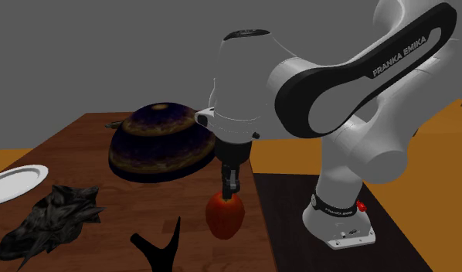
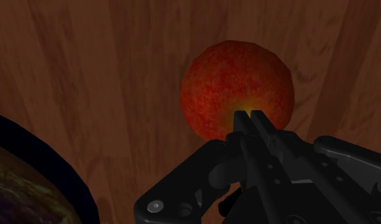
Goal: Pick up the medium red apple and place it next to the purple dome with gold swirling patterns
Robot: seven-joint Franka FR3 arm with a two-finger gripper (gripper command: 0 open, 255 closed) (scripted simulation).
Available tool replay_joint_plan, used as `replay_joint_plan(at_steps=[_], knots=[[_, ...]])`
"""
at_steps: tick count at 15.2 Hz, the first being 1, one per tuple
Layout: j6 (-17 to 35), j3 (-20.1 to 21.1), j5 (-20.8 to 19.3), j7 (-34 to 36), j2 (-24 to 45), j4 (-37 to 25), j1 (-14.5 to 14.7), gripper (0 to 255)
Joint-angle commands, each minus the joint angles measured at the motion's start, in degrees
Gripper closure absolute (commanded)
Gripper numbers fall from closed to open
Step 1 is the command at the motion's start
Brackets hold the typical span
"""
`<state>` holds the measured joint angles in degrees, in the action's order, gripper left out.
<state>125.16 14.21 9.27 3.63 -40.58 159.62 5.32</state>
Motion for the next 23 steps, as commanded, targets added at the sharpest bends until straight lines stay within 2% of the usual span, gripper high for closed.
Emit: replay_joint_plan(at_steps=[1, 23], knots=[[0.0, 0.0, 0.0, 0.0, 0.0, 0.0, 0.0, 255], [-17.8, -2.4, -2.0, -0.1, -3.8, -14.0, -0.8, 255]])
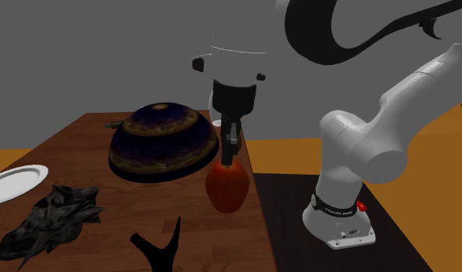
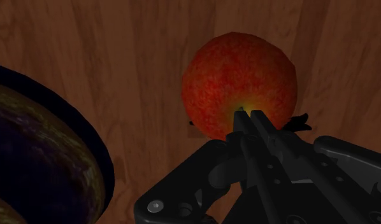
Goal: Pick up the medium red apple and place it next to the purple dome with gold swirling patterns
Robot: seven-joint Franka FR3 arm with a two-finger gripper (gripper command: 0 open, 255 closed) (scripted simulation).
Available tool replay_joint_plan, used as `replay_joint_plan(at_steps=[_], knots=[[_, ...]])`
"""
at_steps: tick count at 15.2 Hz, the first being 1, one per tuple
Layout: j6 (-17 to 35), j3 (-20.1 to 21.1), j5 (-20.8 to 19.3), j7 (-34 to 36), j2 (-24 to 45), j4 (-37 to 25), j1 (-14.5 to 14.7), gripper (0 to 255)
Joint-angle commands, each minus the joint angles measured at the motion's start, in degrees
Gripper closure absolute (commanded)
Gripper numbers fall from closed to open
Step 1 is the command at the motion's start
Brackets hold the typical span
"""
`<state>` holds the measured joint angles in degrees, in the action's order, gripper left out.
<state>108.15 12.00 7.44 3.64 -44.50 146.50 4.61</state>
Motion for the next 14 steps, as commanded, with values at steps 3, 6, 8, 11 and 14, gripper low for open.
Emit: replay_joint_plan(at_steps=[3, 6, 8, 11, 14], knots=[[-3.1, -0.4, -0.4, -0.1, 0.2, -3.2, -0.2, 255], [-5.3, -0.7, -0.6, -0.1, 0.3, -5.6, -0.4, 255], [-6.8, -0.8, -0.8, 0.0, 0.5, -7.3, -0.5, 255], [-8.9, -1.0, -1.0, 0.0, 0.9, -9.8, -0.6, 255], [-11.1, -1.2, -1.2, 0.0, 1.4, -12.4, -0.7, 255]])
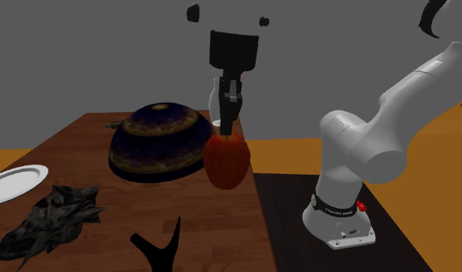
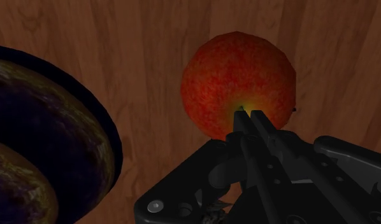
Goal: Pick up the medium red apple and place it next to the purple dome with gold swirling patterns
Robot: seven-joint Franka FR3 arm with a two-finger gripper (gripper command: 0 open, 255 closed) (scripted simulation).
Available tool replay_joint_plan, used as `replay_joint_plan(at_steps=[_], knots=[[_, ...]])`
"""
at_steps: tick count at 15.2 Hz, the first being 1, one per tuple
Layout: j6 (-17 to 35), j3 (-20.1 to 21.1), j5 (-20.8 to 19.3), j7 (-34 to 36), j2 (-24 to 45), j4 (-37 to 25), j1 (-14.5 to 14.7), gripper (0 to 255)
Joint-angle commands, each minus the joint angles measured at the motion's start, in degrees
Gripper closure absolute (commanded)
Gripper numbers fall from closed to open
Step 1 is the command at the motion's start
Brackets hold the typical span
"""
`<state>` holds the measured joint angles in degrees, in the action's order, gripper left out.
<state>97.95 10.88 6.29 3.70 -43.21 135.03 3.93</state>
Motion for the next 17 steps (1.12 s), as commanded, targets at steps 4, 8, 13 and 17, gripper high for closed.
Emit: replay_joint_plan(at_steps=[4, 8, 13, 17], knots=[[-3.7, -0.4, -0.4, 0.0, 0.9, -4.6, -0.2, 255], [-6.5, -0.6, -0.6, 0.1, 1.8, -8.3, -0.4, 255], [-10.0, -0.8, -0.9, 0.2, 3.3, -13.2, -0.6, 255], [-12.3, -0.9, -1.1, 0.3, 4.4, -16.7, -0.7, 255]])
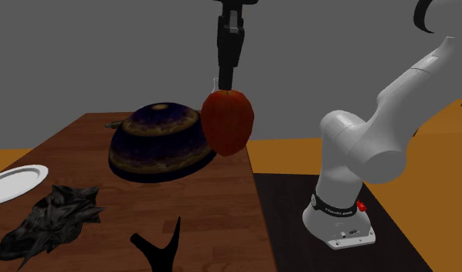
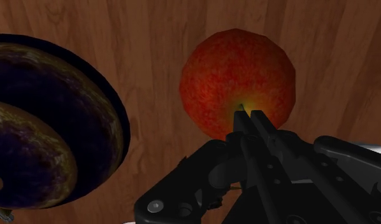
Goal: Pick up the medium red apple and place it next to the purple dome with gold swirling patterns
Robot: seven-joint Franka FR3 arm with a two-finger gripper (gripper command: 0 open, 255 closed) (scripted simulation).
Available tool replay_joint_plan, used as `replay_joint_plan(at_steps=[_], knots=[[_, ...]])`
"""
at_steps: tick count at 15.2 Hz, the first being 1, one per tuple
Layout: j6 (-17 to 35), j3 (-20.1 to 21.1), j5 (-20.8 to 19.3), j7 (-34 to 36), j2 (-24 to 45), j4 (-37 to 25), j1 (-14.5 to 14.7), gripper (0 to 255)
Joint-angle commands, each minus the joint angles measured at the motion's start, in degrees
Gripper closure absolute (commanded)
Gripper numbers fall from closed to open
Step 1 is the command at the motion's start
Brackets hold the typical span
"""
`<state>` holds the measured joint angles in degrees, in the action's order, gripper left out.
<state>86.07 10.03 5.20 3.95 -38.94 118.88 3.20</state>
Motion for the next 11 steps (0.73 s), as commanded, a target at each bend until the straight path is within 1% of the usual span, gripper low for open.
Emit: replay_joint_plan(at_steps=[1, 6, 11], knots=[[-0.6, -1.3, -0.6, -1.4, -0.5, 0.0, -0.3, 255], [-1.3, -7.5, -3.8, -8.3, -2.7, 1.8, -1.7, 255], [-1.6, -13.8, -7.4, -15.2, -3.3, 2.1, -3.2, 255]])
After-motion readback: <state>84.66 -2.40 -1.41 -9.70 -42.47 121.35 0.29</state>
